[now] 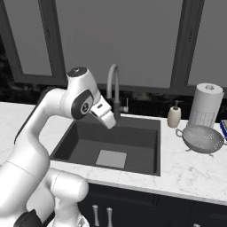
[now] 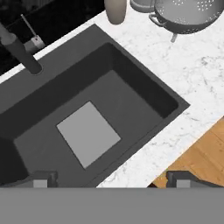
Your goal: Put the colander in the sink, put the orange in the colander, and turn on the sink faucet and pour water over the colander.
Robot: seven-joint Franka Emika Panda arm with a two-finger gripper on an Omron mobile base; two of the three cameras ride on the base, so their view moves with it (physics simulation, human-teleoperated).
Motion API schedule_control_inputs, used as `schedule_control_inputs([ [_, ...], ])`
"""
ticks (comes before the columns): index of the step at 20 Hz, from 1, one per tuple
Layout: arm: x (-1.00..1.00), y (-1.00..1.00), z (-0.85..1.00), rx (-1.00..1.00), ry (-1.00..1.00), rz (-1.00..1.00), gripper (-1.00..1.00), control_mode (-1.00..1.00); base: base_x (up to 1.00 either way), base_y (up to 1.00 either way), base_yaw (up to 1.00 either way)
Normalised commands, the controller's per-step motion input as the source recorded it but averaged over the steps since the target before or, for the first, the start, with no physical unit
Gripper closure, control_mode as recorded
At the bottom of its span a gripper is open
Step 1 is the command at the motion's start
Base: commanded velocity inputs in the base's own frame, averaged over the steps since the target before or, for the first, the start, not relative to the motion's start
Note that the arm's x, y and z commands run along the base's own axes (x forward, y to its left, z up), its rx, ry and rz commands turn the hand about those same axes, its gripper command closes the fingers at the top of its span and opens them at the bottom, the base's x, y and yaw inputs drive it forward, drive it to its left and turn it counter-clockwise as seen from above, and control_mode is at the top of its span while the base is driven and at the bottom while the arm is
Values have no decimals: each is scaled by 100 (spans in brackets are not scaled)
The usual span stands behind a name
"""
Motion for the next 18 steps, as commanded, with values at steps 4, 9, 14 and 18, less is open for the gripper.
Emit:
schedule_control_inputs([
  [4, -4, -97, -23, 7, 0, -45, -100, -100, 0, 0, 0],
  [9, 0, -100, -16, 7, 0, -35, -100, -100, 0, 0, 0],
  [14, 0, -100, -11, 12, 0, -31, -100, -100, 0, 0, 0],
  [18, 0, -88, -10, 12, 0, -20, -100, -100, 0, 0, 0],
])
